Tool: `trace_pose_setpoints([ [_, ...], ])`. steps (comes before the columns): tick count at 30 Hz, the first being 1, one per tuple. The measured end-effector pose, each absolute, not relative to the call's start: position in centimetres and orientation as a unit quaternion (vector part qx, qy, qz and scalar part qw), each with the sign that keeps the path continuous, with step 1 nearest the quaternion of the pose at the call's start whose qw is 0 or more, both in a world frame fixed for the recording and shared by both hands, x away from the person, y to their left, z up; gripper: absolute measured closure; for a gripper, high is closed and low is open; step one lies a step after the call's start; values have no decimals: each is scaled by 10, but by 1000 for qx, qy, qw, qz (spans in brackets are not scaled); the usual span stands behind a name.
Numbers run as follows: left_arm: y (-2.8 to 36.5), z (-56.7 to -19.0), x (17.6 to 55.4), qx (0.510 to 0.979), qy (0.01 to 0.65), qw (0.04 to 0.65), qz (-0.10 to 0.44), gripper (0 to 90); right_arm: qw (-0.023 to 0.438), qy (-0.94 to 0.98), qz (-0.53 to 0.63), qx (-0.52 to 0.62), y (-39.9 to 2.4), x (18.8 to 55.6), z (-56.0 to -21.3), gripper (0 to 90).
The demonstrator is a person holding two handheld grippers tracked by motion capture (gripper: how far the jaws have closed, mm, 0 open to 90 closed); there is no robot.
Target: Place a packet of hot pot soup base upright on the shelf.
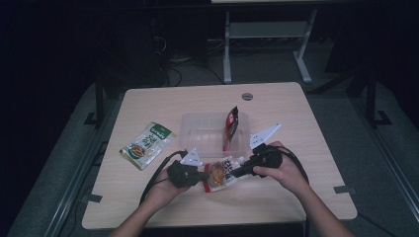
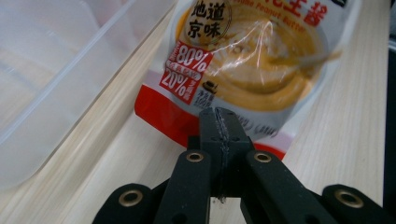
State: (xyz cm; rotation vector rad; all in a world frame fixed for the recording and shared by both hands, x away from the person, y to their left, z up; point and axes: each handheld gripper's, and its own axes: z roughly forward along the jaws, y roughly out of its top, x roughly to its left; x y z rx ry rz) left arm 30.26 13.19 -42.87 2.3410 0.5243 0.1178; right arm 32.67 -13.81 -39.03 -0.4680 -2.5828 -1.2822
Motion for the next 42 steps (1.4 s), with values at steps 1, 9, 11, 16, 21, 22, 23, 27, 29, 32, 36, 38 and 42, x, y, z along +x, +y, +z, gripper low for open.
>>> trace_pose_setpoints([
  [1,128,-430,302,906,206,367,41,898,109,-879,-438,-154,-137,326,-389,899],
  [9,109,-433,295,908,179,377,27,898,114,-874,-454,-134,-125,321,-383,899],
  [11,106,-432,293,909,172,380,24,898,120,-869,-462,-132,-123,321,-382,899],
  [16,106,-432,292,912,166,376,25,897,121,-869,-460,-135,-122,321,-382,898],
  [21,118,-427,295,902,184,389,25,861,105,-869,-464,-139,-128,321,-382,899],
  [22,121,-425,296,901,187,392,24,852,106,-869,-462,-143,-129,320,-381,898],
  [23,124,-424,296,899,189,394,22,836,103,-869,-463,-143,-130,320,-381,899],
  [27,135,-423,294,899,200,388,24,745,99,-866,-468,-143,-131,320,-379,898],
  [29,142,-422,293,898,209,386,20,696,103,-865,-469,-145,-130,320,-378,898],
  [32,152,-423,292,897,220,383,8,603,98,-867,-466,-146,-129,319,-377,898],
  [36,164,-426,288,896,233,378,0,509,95,-868,-465,-145,-128,321,-372,898],
  [38,170,-428,286,894,242,376,2,461,95,-866,-471,-141,-126,323,-368,898],
  [42,176,-428,288,892,248,377,2,399,89,-863,-477,-138,-124,328,-361,898],
])
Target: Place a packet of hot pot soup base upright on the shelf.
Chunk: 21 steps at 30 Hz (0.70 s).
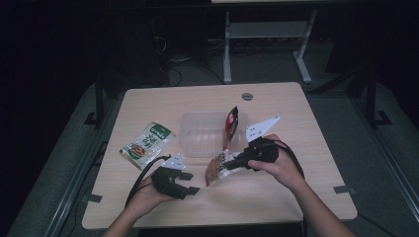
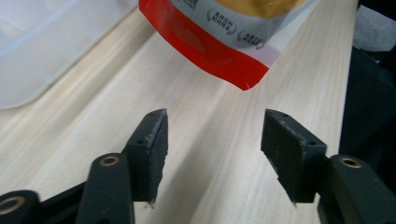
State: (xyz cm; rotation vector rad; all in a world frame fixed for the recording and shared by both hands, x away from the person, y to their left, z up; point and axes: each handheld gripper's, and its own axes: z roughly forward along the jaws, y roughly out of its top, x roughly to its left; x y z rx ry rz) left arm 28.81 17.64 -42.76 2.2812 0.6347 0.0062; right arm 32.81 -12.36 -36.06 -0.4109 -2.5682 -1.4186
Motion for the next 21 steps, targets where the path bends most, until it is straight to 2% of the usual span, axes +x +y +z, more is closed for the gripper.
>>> trace_pose_setpoints([
  [5,176,-428,290,895,243,375,10,352,73,-864,-479,-139,-121,336,-349,898],
  [21,172,-433,289,897,242,370,2,342,25,-860,-479,-173,-124,381,-316,898],
])
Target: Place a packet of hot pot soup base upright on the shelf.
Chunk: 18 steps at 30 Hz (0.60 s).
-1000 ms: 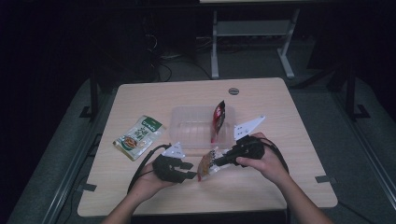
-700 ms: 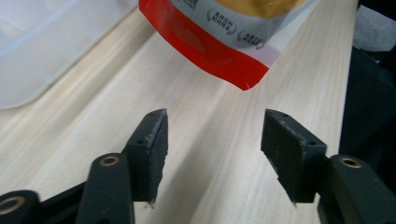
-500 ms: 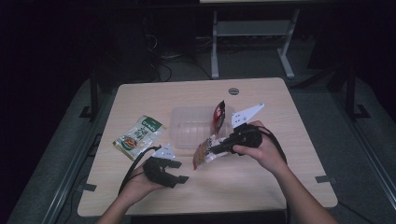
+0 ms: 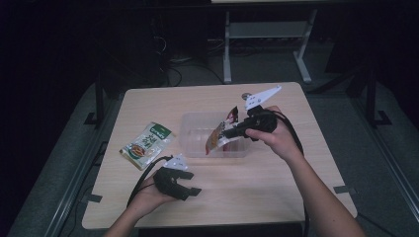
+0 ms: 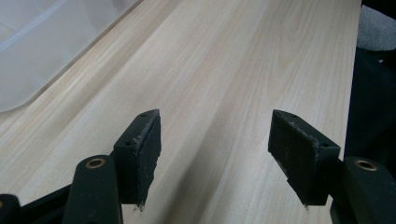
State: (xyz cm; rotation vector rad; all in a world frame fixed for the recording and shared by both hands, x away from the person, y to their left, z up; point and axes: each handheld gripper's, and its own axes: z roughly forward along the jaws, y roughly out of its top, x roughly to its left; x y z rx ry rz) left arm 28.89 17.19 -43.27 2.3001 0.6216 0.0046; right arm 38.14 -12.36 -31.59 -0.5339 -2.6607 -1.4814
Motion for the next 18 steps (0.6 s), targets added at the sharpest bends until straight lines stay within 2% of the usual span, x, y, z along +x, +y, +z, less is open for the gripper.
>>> trace_pose_setpoints([
  [7,173,-433,290,898,240,367,2,342,6,-864,-466,-189,-123,404,-314,898],
  [18,174,-433,291,896,244,371,-1,343,2,-870,-446,-211,-123,425,-321,897],
])
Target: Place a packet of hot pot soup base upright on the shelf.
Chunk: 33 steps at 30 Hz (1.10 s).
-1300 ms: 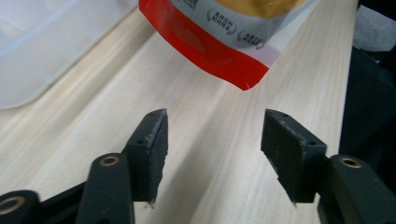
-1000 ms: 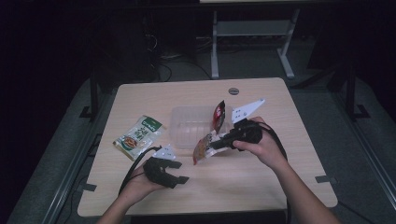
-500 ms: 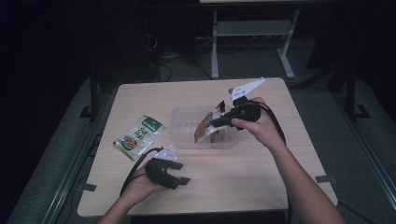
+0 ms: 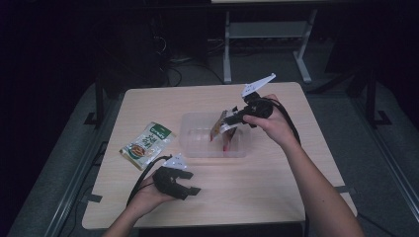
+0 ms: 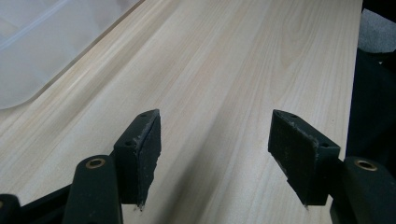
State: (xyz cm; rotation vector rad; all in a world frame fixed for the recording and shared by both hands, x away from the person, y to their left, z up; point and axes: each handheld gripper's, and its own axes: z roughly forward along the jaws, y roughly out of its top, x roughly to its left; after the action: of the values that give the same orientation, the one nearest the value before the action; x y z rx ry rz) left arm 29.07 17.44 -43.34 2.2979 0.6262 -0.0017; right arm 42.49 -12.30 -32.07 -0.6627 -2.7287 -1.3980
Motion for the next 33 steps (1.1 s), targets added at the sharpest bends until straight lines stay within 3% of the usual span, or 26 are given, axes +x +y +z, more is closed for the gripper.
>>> trace_pose_setpoints([
  [13,175,-433,291,896,241,372,1,343,-7,-885,-423,-194,-113,428,-330,897],
  [33,173,-435,291,897,242,371,-5,342,15,-884,-417,-213,-90,437,-346,897],
])
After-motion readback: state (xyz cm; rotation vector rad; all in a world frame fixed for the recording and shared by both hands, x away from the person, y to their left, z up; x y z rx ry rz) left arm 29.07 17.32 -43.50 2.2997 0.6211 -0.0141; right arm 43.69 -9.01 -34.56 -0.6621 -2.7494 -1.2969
